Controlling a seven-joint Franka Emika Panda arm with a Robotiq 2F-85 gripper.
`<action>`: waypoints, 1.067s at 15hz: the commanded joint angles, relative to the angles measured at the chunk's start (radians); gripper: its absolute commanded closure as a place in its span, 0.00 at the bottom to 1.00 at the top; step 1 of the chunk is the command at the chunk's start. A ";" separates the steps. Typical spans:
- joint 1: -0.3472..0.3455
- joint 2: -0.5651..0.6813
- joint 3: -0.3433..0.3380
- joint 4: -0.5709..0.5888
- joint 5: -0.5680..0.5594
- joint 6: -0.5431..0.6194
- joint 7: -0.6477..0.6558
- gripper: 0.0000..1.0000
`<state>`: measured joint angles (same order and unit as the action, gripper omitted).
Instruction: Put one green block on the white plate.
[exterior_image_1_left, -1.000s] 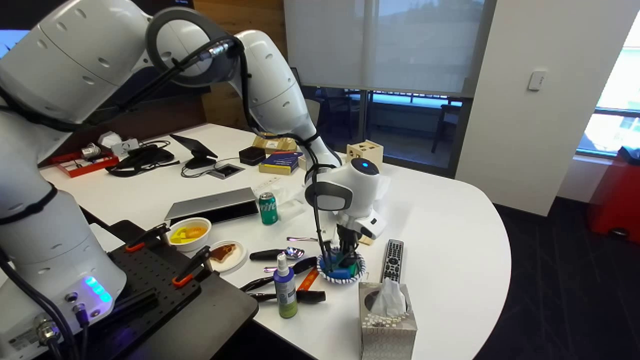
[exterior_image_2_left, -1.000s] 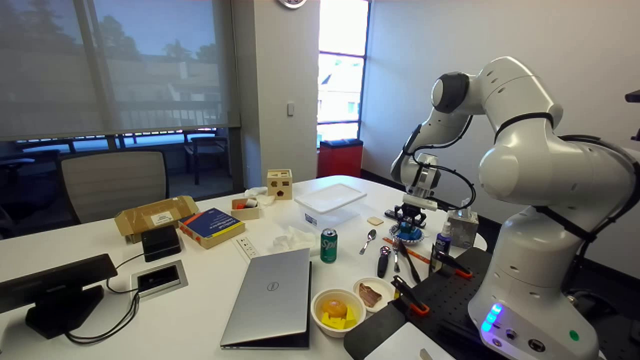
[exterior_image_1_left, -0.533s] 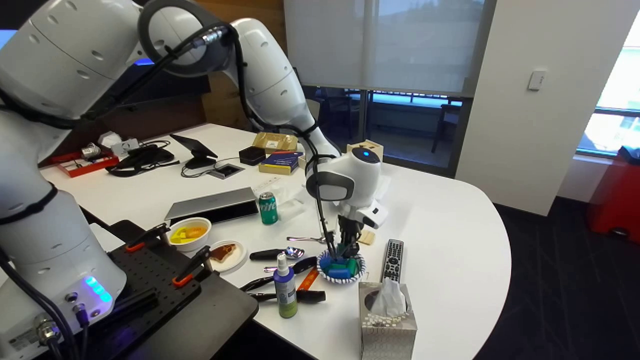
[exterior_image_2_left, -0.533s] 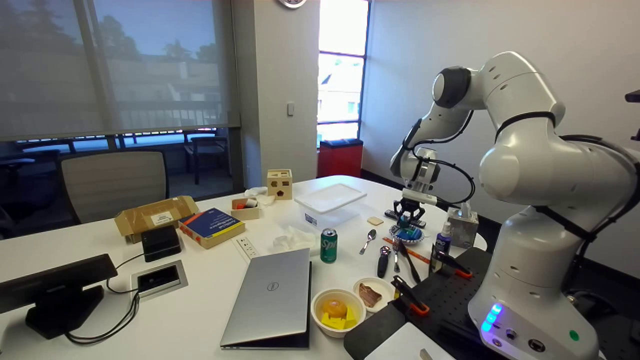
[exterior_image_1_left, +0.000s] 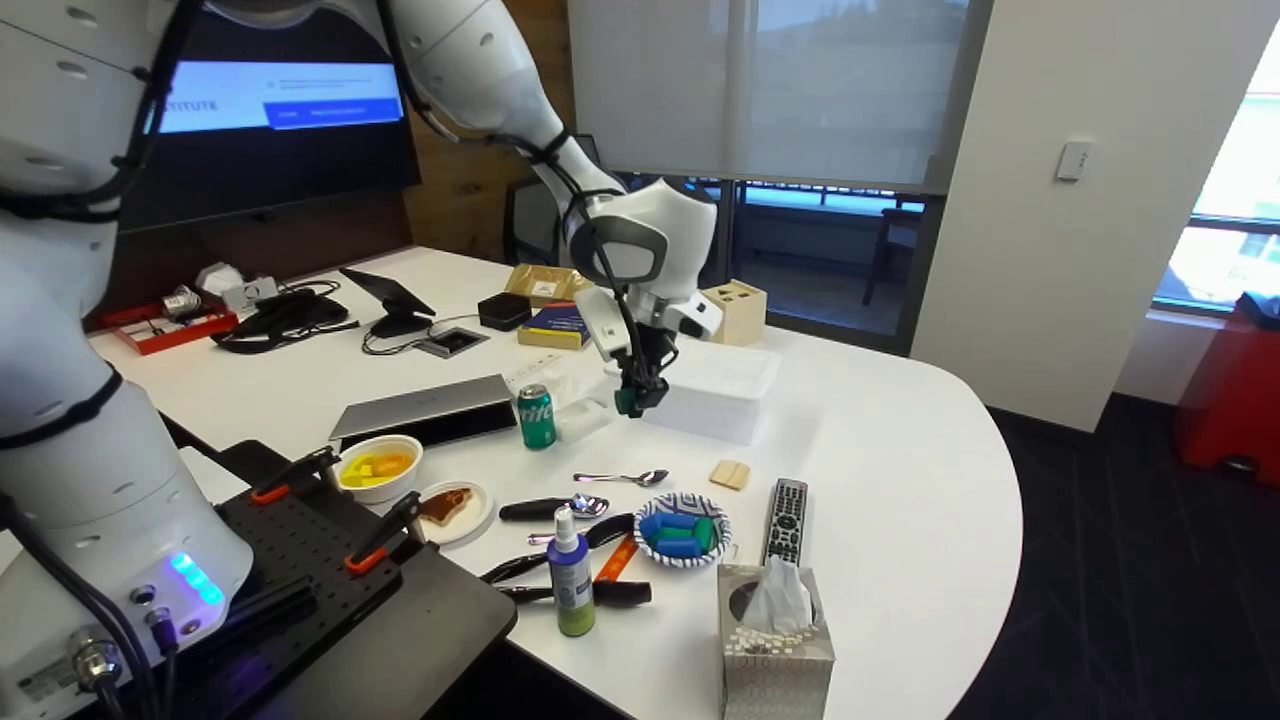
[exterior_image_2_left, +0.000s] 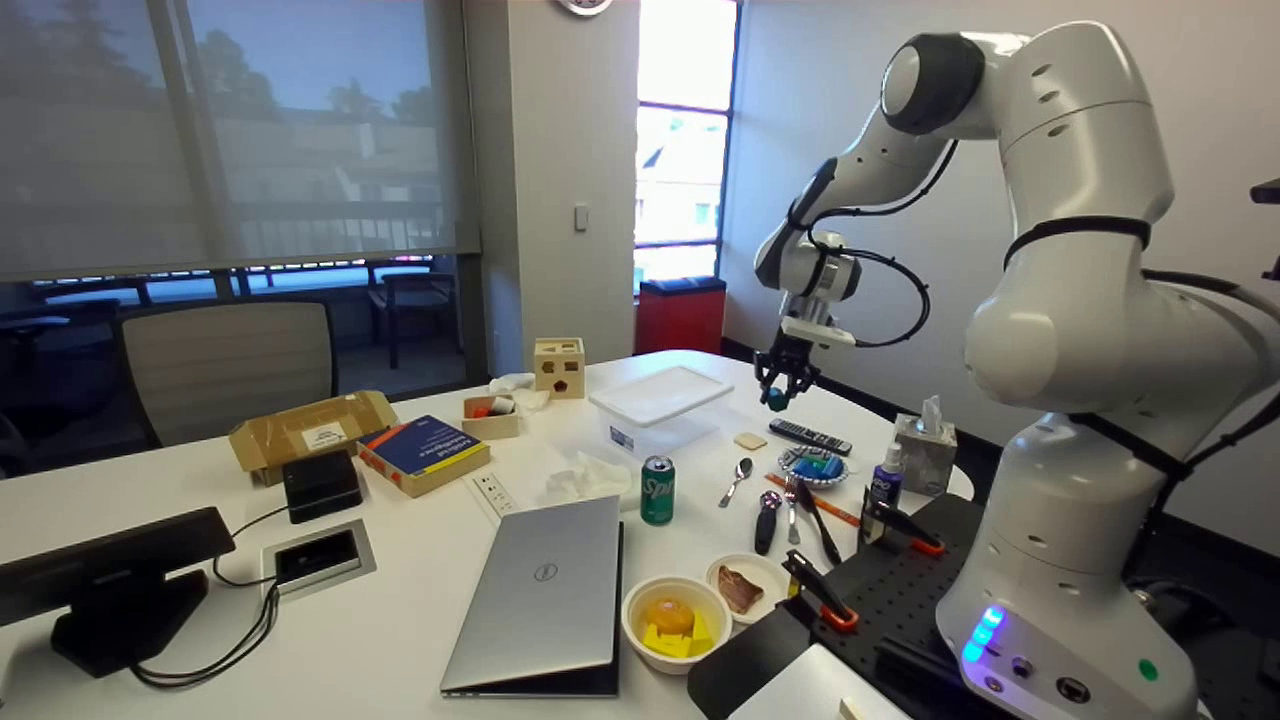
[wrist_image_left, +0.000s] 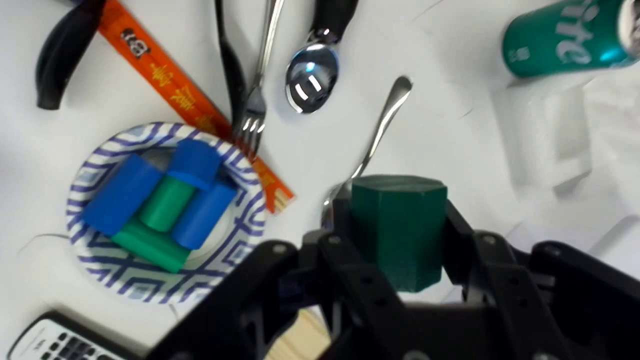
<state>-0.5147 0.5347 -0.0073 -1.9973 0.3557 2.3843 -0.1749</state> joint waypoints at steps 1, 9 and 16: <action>0.127 -0.138 0.008 -0.147 0.026 -0.027 0.010 0.82; 0.377 -0.169 0.017 -0.360 0.131 0.037 0.327 0.82; 0.441 -0.145 -0.048 -0.458 0.103 0.078 0.557 0.82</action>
<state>-0.0991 0.4014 -0.0141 -2.4156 0.4759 2.4304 0.3122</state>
